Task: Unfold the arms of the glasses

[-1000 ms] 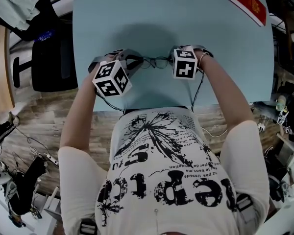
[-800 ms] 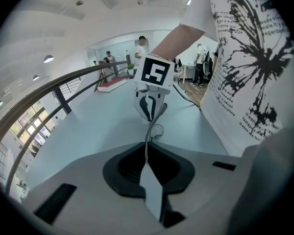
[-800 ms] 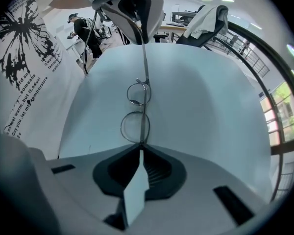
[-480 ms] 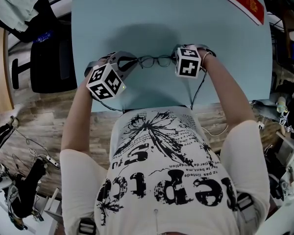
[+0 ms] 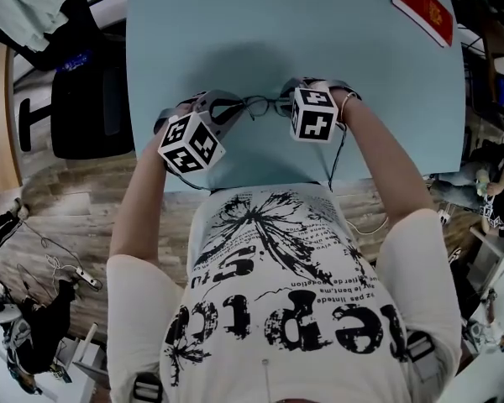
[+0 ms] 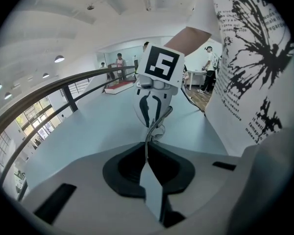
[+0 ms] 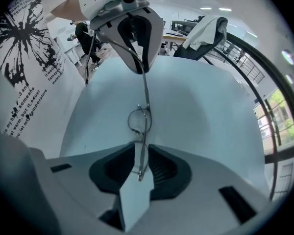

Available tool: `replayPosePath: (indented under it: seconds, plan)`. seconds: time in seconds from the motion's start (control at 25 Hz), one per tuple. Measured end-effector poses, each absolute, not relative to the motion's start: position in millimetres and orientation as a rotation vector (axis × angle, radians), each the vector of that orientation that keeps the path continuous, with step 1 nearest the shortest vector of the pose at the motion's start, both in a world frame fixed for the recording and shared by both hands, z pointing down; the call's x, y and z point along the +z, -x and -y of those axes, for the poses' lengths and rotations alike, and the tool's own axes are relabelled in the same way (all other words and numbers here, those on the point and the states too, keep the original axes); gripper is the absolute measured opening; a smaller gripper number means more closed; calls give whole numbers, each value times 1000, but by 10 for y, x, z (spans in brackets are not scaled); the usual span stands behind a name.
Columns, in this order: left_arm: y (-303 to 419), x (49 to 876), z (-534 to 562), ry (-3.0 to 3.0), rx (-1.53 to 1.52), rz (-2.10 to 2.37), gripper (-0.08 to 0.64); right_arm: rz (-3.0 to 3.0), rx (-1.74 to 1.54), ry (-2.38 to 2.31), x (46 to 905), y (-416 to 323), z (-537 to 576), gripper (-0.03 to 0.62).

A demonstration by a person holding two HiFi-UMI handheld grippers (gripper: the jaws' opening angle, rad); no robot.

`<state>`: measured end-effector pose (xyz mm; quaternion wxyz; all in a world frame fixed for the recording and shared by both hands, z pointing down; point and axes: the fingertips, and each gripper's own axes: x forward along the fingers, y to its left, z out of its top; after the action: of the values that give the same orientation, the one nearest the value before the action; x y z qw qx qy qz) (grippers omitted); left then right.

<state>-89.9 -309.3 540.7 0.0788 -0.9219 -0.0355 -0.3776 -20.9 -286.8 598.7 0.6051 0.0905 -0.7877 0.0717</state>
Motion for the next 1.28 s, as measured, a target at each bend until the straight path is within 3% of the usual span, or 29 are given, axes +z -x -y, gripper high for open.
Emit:
replayPosePath:
  seconds: [0.56, 1.28]
  plan:
    - [832, 5424, 3113, 2783, -1101, 130, 34, 1825, 140, -211, 6087, 643, 3086, 25]
    - [843, 5465, 3203, 2775, -1114, 129, 29, 1899, 39, -342, 5567, 261, 3072, 20]
